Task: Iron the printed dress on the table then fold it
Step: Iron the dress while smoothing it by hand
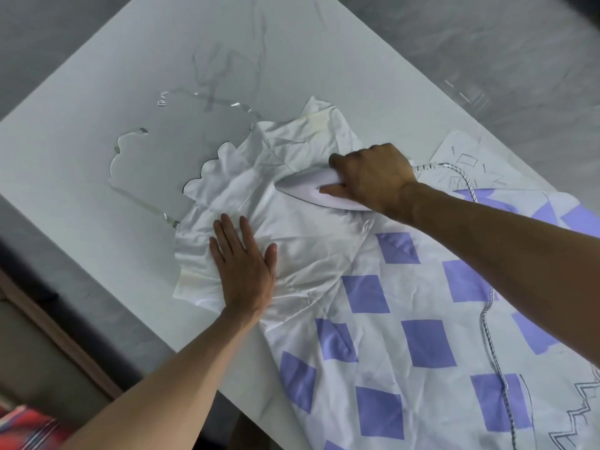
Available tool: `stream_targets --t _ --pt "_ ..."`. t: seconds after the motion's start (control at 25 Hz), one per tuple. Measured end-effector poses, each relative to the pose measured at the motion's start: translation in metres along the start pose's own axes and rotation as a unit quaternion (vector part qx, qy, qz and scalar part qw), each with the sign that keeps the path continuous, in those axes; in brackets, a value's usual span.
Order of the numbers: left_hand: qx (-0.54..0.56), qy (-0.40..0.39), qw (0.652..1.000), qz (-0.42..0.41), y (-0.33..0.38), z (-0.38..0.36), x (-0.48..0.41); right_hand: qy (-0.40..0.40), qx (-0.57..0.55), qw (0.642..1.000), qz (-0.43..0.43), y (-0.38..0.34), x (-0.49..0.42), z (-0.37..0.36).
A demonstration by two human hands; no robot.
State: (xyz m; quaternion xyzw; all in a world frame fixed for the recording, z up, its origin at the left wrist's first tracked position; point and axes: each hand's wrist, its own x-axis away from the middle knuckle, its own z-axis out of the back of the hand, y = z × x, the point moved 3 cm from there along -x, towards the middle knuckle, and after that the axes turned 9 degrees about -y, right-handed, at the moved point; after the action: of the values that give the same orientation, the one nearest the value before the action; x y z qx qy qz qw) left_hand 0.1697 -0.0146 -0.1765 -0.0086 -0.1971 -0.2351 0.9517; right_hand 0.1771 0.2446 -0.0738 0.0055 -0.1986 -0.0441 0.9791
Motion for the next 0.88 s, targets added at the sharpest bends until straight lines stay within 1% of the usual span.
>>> stream_targets --t 0.28,0.48,0.6,0.68,0.76,0.88 --pt "-0.003 -0.006 1.000 0.004 0.001 0.000 -0.002 0.017 -0.019 0.999 -0.036 0.015 -0.057 0.019" --pt "-0.012 -0.017 1.000 0.006 -0.001 -0.001 -0.003 0.023 -0.050 0.995 -0.087 0.026 -0.086 0.029" --pt "-0.007 -0.021 1.000 0.006 -0.001 0.000 -0.005 0.019 -0.066 0.992 -0.104 0.026 -0.090 0.032" --pt "-0.004 -0.023 1.000 0.005 -0.003 0.000 -0.005 0.031 -0.072 0.991 -0.110 0.026 -0.078 0.040" --pt "0.003 -0.027 1.000 0.001 -0.004 0.001 -0.004 0.040 -0.065 0.993 -0.091 0.026 -0.052 0.047" --pt "0.024 -0.035 0.999 -0.005 -0.004 0.005 -0.005 0.027 -0.025 0.999 -0.011 0.013 0.002 0.039"
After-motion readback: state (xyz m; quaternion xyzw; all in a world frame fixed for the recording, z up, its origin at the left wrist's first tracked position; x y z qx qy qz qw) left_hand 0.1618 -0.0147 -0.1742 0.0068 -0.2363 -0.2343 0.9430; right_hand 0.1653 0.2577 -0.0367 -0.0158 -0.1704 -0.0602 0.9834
